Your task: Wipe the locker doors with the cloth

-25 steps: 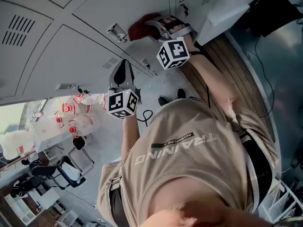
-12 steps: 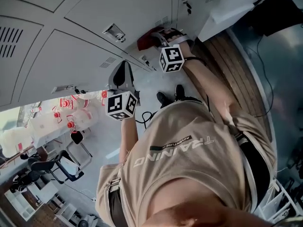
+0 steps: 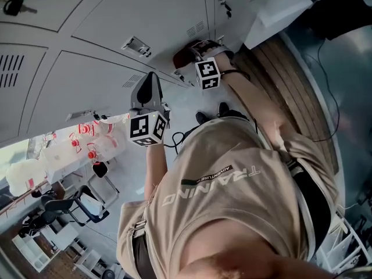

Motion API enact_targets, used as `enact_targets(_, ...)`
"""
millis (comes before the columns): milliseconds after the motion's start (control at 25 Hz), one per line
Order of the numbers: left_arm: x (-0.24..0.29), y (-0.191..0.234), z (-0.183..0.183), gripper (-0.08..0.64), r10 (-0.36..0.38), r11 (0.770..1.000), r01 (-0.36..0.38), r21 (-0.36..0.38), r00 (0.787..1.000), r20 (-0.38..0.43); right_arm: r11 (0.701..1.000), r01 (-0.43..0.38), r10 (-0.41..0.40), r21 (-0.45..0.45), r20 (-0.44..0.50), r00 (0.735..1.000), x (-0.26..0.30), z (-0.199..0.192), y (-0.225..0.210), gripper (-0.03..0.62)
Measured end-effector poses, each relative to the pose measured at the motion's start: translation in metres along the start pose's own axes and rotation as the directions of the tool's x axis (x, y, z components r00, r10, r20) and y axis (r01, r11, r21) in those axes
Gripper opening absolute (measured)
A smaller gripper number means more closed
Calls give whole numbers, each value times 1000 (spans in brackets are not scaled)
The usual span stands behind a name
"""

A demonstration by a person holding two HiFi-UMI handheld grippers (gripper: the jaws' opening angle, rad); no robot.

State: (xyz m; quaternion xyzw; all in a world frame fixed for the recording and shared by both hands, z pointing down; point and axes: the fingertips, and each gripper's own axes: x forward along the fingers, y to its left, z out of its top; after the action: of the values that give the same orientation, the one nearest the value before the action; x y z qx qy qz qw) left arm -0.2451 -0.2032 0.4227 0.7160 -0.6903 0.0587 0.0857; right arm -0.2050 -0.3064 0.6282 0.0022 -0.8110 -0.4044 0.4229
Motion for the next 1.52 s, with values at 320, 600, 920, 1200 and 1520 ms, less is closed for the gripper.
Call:
enact_targets(320, 17, -2, 4, 6, -8, 1000, 8, 16, 1000, 26, 998, -29, 27, -54, -23, 999, 3, -8, 7, 66)
enact_targets(600, 17, 1, 1, 6, 30, 999, -30, 15, 999, 32, 990, 127, -121, -66, 83, 989, -77, 18, -26, 66)
enact_targets(920, 30, -14, 8, 6, 53, 998, -55, 19, 996, 70, 926, 373, -357, -55, 194, 914, -206, 43, -113, 66)
enact_targets(1200, 41, -37, 28, 6, 39, 998, -44, 52, 995, 95, 753, 654, -615, -69, 278, 738, -309, 57, -208, 66)
enact_targets(1520, 35, -42, 25, 6, 52, 998, -55, 35, 996, 77, 560, 827, -781, -57, 297, 549, -377, 61, -302, 66)
